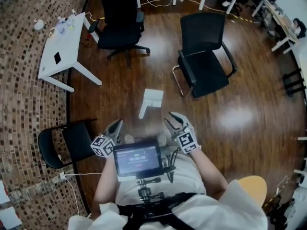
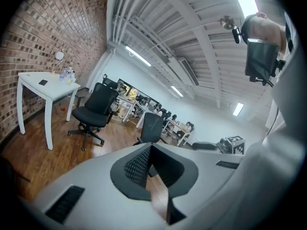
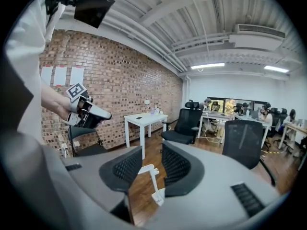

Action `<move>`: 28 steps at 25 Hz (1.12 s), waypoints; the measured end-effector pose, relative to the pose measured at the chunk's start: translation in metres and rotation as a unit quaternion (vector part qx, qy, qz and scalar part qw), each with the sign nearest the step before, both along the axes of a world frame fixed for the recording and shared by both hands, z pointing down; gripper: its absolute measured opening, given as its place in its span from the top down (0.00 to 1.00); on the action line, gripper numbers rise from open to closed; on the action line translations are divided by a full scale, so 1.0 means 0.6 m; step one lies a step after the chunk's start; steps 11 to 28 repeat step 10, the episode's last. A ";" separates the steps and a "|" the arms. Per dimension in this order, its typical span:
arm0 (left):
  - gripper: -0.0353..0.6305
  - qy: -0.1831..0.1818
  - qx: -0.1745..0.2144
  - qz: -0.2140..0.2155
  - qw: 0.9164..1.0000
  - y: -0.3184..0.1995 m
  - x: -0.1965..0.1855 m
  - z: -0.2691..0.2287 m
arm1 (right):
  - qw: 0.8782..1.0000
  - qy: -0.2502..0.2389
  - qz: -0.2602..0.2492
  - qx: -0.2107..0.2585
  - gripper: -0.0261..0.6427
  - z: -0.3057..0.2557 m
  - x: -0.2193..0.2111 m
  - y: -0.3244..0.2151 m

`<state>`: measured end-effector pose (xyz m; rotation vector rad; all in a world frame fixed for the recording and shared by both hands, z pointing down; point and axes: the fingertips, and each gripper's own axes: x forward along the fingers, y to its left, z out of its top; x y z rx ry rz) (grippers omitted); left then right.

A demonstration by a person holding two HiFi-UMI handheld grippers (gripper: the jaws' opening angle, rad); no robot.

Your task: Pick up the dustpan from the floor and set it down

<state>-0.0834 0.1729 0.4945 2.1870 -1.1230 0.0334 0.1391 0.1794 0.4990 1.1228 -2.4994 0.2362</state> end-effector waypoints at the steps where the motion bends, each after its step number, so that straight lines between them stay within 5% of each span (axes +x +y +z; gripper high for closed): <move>1: 0.94 0.000 -0.002 0.001 1.000 0.000 0.004 0.001 | 1.000 -0.001 -0.001 0.000 0.72 0.001 0.002 0.001; 10: 0.94 -0.005 0.004 0.037 0.999 -0.021 0.068 0.003 | 1.000 -0.009 0.025 -0.012 0.72 0.021 0.054 0.011; 28: 0.94 -0.005 0.004 0.037 0.999 -0.021 0.068 0.003 | 1.000 -0.009 0.025 -0.012 0.72 0.021 0.054 0.011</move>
